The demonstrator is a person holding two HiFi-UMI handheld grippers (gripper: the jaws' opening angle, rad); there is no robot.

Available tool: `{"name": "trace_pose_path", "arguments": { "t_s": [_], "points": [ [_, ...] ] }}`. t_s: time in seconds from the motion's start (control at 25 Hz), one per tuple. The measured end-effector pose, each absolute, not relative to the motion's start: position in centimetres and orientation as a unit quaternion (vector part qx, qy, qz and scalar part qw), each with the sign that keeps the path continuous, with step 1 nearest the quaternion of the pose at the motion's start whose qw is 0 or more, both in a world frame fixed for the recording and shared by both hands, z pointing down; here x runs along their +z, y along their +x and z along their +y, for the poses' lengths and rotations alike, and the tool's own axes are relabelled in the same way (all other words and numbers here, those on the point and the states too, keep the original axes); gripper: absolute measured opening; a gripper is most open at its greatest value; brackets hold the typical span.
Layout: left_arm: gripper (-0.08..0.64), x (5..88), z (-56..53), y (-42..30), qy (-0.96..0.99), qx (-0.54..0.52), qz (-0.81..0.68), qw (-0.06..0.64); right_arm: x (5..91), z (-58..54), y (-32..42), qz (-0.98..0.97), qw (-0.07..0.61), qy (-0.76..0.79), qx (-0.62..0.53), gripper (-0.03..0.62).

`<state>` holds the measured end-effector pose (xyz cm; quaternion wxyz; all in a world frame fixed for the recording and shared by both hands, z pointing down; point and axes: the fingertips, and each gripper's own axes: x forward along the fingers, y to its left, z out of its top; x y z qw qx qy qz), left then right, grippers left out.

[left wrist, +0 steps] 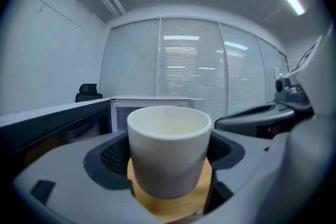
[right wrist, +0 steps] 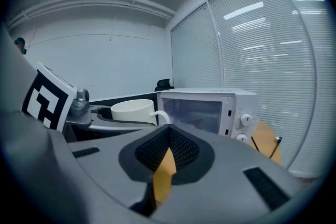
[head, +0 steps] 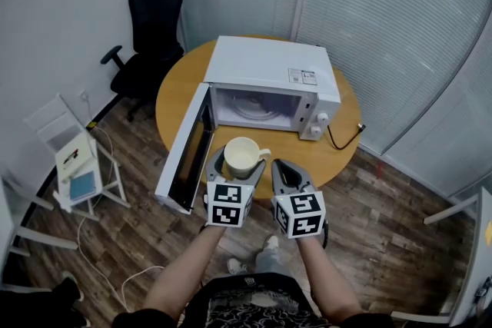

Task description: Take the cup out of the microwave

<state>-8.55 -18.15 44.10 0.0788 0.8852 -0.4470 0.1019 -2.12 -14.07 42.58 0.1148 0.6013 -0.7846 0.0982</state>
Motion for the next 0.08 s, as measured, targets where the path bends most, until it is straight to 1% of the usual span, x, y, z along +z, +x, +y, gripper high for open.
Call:
{"name": "trace_pose_path", "arguments": {
  "t_s": [0.08],
  "points": [
    [0.431, 43.99, -18.20, -8.52, 0.886, 0.102, -0.446, 0.078, 42.46, -14.16, -2.09, -0.783, 0.116, 0.603, 0.096, 0.014]
  ]
}}
